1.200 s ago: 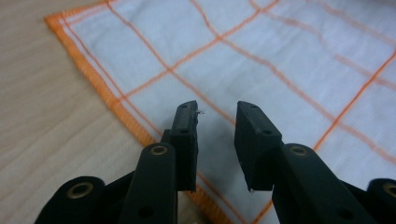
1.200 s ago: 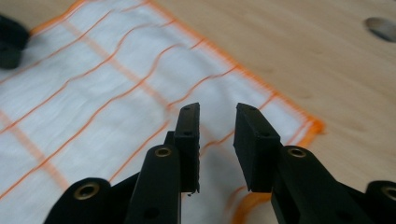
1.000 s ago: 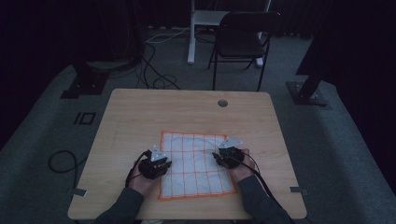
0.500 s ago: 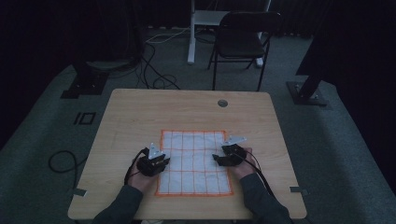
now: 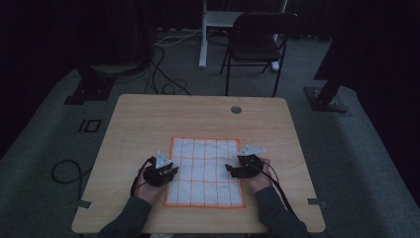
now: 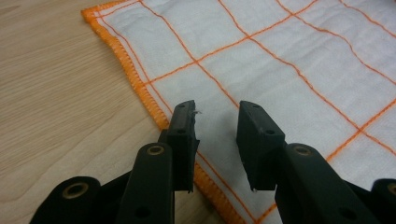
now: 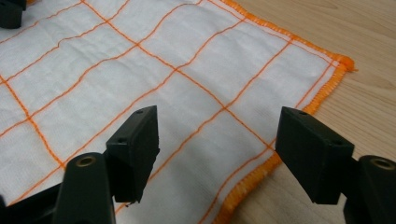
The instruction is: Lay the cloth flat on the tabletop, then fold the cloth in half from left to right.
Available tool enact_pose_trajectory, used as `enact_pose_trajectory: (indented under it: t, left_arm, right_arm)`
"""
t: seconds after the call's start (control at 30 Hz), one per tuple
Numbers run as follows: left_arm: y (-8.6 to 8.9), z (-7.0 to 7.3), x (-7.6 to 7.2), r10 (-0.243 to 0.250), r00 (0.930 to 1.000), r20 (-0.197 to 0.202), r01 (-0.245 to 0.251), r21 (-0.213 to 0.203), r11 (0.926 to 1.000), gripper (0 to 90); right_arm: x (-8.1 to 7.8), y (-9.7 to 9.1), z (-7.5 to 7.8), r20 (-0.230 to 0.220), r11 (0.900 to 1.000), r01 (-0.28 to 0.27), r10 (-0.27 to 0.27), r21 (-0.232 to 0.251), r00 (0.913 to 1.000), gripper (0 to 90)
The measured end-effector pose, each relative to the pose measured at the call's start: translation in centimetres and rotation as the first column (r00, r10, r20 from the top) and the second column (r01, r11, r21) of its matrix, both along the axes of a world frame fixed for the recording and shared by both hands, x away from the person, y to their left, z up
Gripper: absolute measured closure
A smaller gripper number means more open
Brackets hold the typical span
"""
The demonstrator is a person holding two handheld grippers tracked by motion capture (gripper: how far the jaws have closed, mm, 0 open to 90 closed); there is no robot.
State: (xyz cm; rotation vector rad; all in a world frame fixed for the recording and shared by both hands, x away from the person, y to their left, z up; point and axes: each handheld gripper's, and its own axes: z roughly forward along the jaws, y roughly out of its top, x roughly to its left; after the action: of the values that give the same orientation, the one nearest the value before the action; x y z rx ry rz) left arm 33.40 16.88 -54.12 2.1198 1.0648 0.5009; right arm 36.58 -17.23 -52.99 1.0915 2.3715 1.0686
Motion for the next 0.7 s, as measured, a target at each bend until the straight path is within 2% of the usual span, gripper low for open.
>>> enact_pose_trajectory:
  t: [0.33,0.4,0.5,0.53,0.7]
  left_arm:
    - [0.9,0.0,-0.2,0.027,0.9996,-0.010,-0.027,-0.010,0.9996,68.3]
    - [1.0,0.2,-0.4,0.048,0.9986,-0.025,-0.048,-0.015,0.9987,68.0]
    - [1.4,0.6,-0.6,0.069,0.9973,-0.024,-0.070,-0.035,0.9970,61.3]
    - [1.6,0.7,-0.7,0.075,0.9969,-0.022,-0.077,-0.054,0.9956,61.1]
    - [2.3,1.0,-0.7,0.104,0.9943,-0.023,-0.105,-0.068,0.9922,61.0]
  right_arm:
    - [0.3,-0.3,-0.4,-0.016,0.9998,0.018,-0.018,-0.003,0.9997,31.7]
    - [0.2,-0.3,-0.5,-0.016,0.9998,0.017,-0.017,-0.005,0.9997,31.7]
    - [0.2,-0.3,-0.3,-0.012,0.9999,0.015,-0.015,-0.002,0.9998,31.7]
    - [0.2,-0.3,-0.3,-0.011,0.9999,0.017,-0.017,0.001,0.9998,31.8]
    - [0.2,-0.4,-0.3,-0.012,0.9998,0.020,-0.019,0.003,0.9997,32.3]
